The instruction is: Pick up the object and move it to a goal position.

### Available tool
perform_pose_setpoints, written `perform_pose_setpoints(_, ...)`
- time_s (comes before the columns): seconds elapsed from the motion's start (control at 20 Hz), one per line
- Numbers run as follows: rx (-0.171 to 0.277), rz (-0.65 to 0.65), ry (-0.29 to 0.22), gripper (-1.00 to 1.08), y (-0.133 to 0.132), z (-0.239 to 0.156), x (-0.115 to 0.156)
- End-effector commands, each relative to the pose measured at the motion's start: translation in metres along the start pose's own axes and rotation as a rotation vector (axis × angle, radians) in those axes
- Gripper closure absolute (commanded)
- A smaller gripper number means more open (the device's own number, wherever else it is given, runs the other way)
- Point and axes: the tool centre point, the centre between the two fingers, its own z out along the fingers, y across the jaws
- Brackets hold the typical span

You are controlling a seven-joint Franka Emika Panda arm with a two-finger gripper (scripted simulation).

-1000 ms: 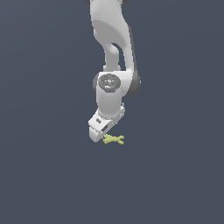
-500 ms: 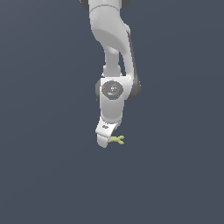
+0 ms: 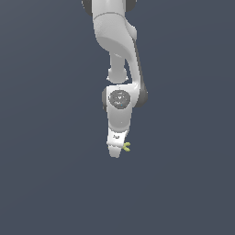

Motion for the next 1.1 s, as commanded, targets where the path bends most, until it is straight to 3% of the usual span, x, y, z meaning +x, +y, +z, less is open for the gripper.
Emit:
perform_pose_setpoints(0.0, 0.0, -0.038, 0.003, -0.92, 0.0, 0.003, 0.002)
perform_pose_setpoints(0.6, 0.001, -0.081, 0.006, -0.92, -0.001, 0.009, 0.004)
perform_pose_setpoints(1.05, 0.001, -0.086, 0.006, -0.92, -0.002, 0.049, 0.004)
